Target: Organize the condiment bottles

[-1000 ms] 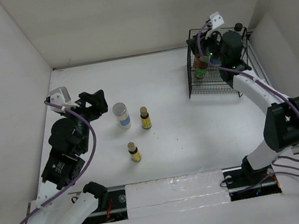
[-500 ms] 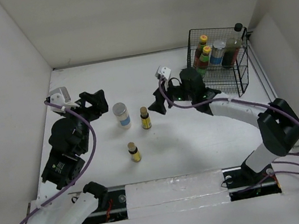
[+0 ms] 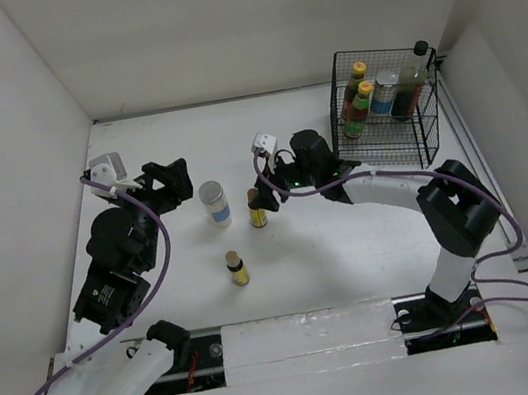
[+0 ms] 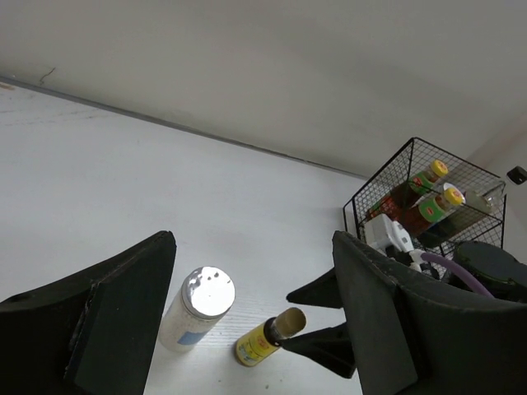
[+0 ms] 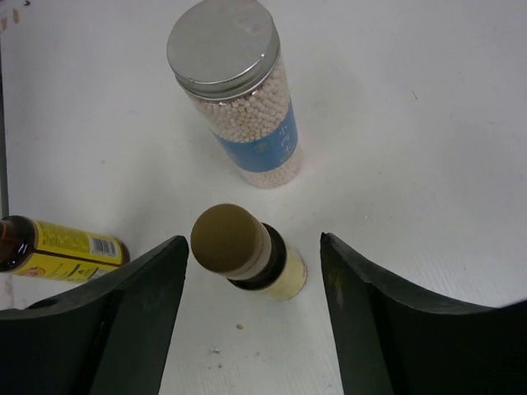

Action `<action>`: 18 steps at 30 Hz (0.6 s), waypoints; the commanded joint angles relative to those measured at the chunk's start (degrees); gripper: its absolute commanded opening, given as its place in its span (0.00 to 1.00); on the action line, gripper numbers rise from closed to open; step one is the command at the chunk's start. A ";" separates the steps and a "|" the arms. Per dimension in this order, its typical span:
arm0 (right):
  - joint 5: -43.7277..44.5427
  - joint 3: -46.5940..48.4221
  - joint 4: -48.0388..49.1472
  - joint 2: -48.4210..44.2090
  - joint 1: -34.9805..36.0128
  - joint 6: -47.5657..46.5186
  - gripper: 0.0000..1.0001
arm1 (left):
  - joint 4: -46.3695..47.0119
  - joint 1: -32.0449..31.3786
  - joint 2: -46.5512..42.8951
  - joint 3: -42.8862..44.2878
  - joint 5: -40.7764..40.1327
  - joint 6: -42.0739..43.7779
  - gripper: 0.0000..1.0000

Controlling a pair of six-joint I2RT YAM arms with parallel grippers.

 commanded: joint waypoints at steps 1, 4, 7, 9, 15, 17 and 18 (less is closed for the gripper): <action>-0.21 3.68 6.32 1.23 1.12 1.06 0.67 | 2.06 0.26 0.10 0.45 0.73 0.28 0.73; -1.34 4.29 9.33 2.81 1.12 2.99 0.43 | 2.06 0.26 0.10 0.45 1.25 0.28 0.73; -1.35 3.60 9.86 1.43 1.12 3.70 0.25 | 2.06 0.26 -0.42 0.45 1.26 0.28 0.73; -0.65 2.02 10.83 -1.82 -0.10 5.02 0.25 | 2.06 0.26 -0.42 0.45 1.26 0.28 0.73; 7.34 -2.91 11.44 -20.01 -7.92 5.72 0.22 | 2.59 0.26 -0.42 0.45 1.87 0.28 0.73; 10.68 -3.43 10.39 -23.18 -13.45 6.34 0.22 | 1.97 0.26 -0.42 0.45 2.39 0.28 0.73; 12.08 -3.44 9.87 -25.81 -15.39 7.04 0.22 | 1.97 0.26 -0.42 0.45 2.40 0.28 0.73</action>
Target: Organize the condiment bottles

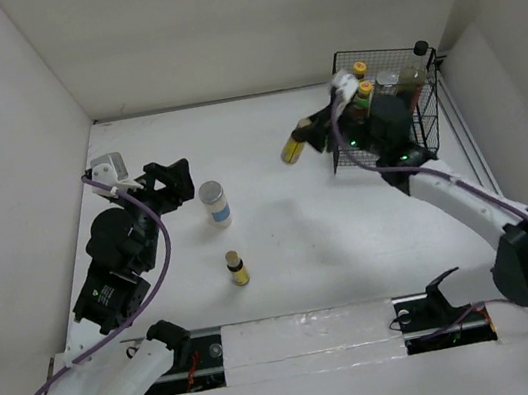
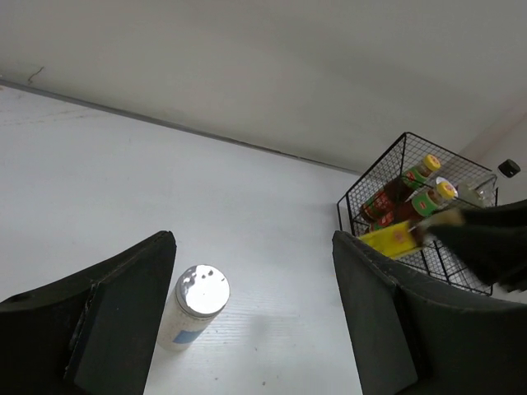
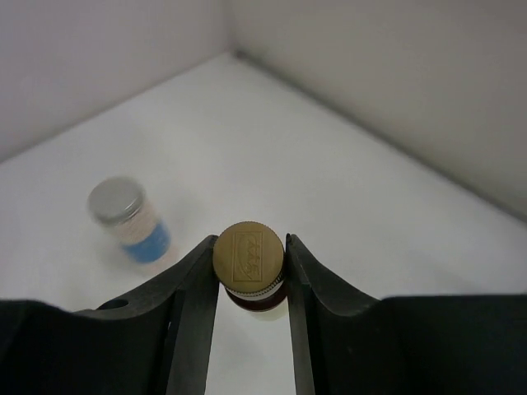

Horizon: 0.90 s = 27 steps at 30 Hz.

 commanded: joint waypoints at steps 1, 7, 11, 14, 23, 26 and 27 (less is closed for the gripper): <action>8.13 0.59 6.02 -8.21 -9.01 2.73 0.21 | 1.93 0.26 -0.36 0.47 1.07 0.28 0.73; 11.40 -0.91 2.42 -14.19 -22.04 4.06 0.20 | 2.46 0.26 -0.36 -0.06 0.45 0.28 0.73; 11.24 0.48 2.41 -14.20 -30.39 4.84 0.20 | 2.46 0.26 0.17 -0.06 1.59 0.28 0.73; 10.52 3.12 2.41 -10.62 -33.74 5.46 0.20 | 2.46 0.26 0.78 -0.06 1.59 0.28 0.73; 10.44 8.84 5.30 -0.41 -36.20 4.41 0.17 | 2.46 0.26 0.78 -0.06 0.98 0.28 0.73; 11.05 8.32 7.76 0.30 -36.20 4.41 0.16 | 2.46 0.26 0.78 -0.06 0.98 0.28 0.73; 11.05 8.31 7.77 1.00 -36.20 4.41 0.16 | 2.46 0.26 0.78 -0.06 0.98 0.28 0.73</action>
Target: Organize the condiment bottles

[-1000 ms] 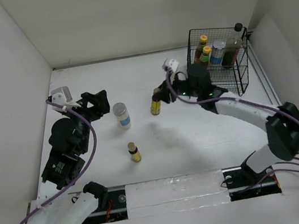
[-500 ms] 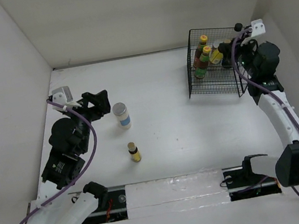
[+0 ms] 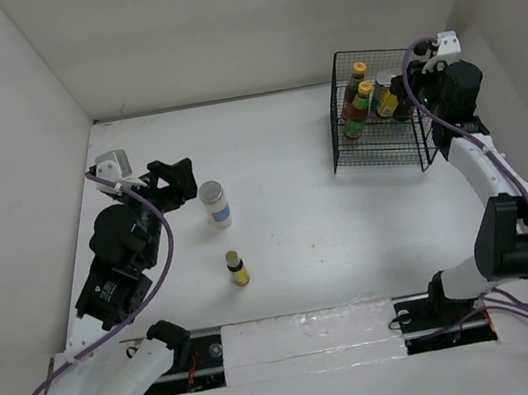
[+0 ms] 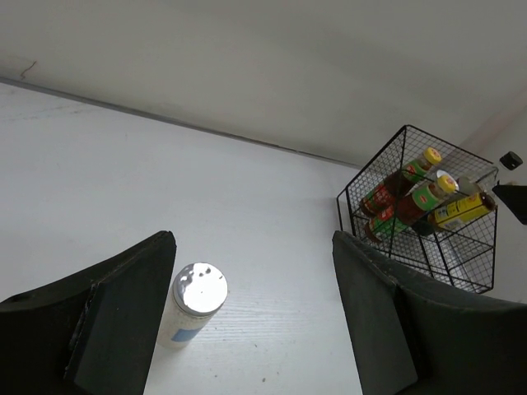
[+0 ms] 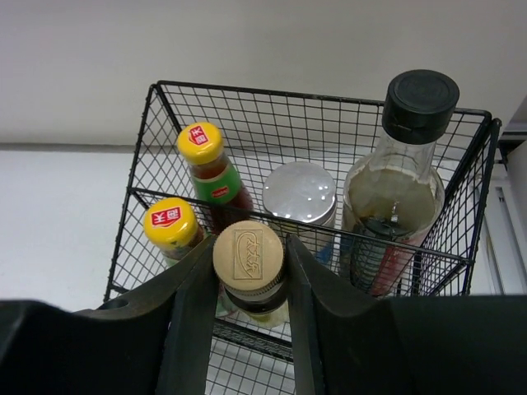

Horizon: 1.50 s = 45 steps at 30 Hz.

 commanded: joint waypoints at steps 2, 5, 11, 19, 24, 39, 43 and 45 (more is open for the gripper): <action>1.10 3.24 9.76 0.07 -0.53 0.59 0.16 | 2.26 0.26 -0.05 -0.06 0.02 0.28 0.73; 2.60 1.57 9.76 1.48 0.17 0.59 0.16 | 2.26 0.26 -0.05 -0.06 0.02 0.28 0.73; 5.77 -0.45 9.76 5.86 1.84 -0.55 0.16 | 2.26 0.26 0.48 -0.06 0.02 0.28 0.73; 7.61 0.95 8.10 10.70 2.89 -1.60 0.16 | 2.26 0.26 0.48 -0.06 0.63 0.28 0.73; 8.93 2.62 6.25 12.37 4.21 -2.75 0.20 | 2.26 0.26 0.48 -0.06 0.63 0.28 0.73; 11.92 0.17 1.85 -1.48 7.11 -2.14 0.61 | 2.26 0.26 0.48 -0.06 0.63 0.28 0.73; 4.99 -2.99 2.37 -7.57 13.16 -1.52 0.58 | 2.26 0.26 -0.66 -0.06 -0.42 0.28 0.73; -0.97 -5.10 4.30 -8.19 20.95 -1.52 0.44 | 1.73 0.26 -0.66 -0.06 -1.73 -0.43 0.73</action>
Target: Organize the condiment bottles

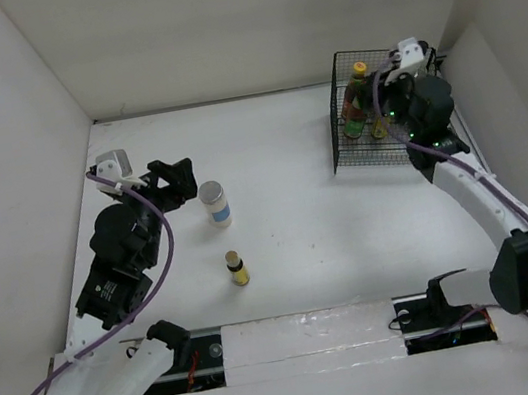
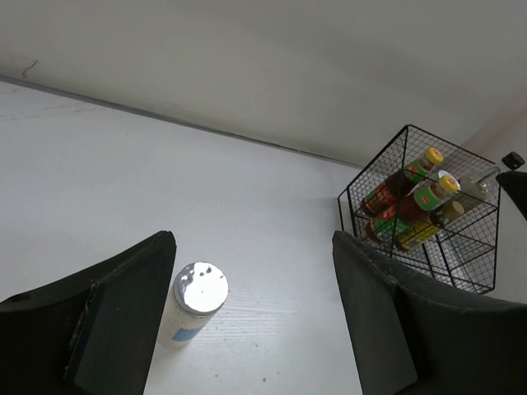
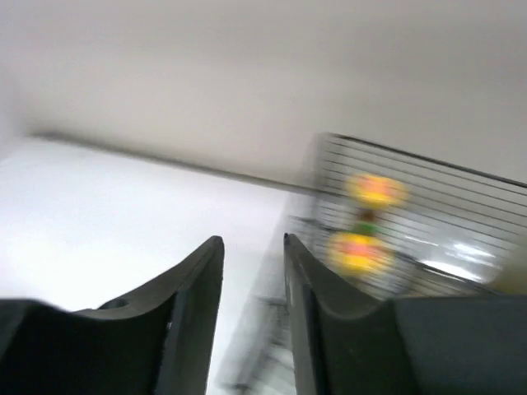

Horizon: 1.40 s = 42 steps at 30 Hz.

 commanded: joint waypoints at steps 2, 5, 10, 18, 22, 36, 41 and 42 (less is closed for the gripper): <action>-14.99 -3.01 6.89 0.83 14.05 1.15 0.36 | 1.82 0.26 -1.56 -0.06 -1.70 -0.38 0.73; -26.16 -2.31 7.44 4.88 25.30 -0.86 0.25 | 1.82 0.26 -2.62 -0.06 -3.97 -0.91 0.73; -34.25 -5.38 3.84 4.19 37.08 -5.35 0.58 | 1.82 0.26 -3.85 -0.06 -3.98 -0.91 0.73; -34.97 -6.10 0.76 9.44 45.80 -9.21 0.89 | 1.82 0.26 -2.18 -0.06 -2.67 -0.91 0.73; -34.37 -3.37 0.76 13.84 47.65 -10.45 0.89 | 1.82 0.26 -2.18 -0.06 -2.14 -0.91 0.73; -36.82 3.84 5.15 26.50 50.64 -7.83 0.69 | 1.82 0.26 -2.18 -0.06 -1.43 -0.38 0.73; -37.88 3.84 7.08 26.25 51.17 -7.29 0.37 | 1.82 0.26 -2.18 -0.06 -1.43 -0.38 0.73; -37.87 3.84 7.09 25.29 51.17 -7.29 0.33 | 1.82 0.26 -2.18 -0.06 -1.43 -0.38 0.73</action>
